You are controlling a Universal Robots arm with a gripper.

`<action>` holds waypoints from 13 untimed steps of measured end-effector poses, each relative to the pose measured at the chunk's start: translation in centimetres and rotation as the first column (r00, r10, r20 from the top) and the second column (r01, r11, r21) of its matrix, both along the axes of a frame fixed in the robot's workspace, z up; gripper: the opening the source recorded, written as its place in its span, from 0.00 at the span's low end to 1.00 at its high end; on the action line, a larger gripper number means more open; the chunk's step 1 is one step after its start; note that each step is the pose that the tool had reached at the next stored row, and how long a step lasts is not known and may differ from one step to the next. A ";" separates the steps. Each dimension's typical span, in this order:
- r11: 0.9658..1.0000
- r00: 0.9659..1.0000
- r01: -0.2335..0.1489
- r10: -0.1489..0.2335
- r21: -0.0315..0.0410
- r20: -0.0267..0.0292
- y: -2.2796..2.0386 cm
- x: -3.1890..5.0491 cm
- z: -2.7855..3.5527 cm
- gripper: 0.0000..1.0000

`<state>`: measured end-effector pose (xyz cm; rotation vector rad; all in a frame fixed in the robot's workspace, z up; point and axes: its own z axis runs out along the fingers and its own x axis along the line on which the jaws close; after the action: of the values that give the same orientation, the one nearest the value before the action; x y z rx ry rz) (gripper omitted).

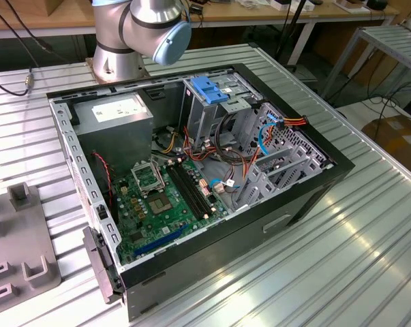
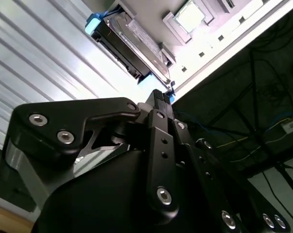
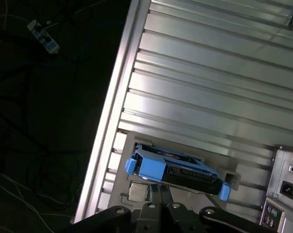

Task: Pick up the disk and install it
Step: 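Pick up the disk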

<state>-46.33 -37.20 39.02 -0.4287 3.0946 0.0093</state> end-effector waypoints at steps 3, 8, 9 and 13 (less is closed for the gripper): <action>0.999 0.999 -0.051 0.051 0.000 0.000 0.00 0.00 0.00 0.10; 0.990 0.990 -0.141 0.141 0.000 0.000 0.00 0.00 0.00 0.10; 0.987 0.987 -0.158 0.158 0.000 0.000 0.00 0.00 0.00 0.10; 0.971 0.971 -0.240 0.240 0.000 0.000 0.00 0.00 0.00 0.10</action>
<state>-46.33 -37.20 39.03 -0.7993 3.0211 0.0125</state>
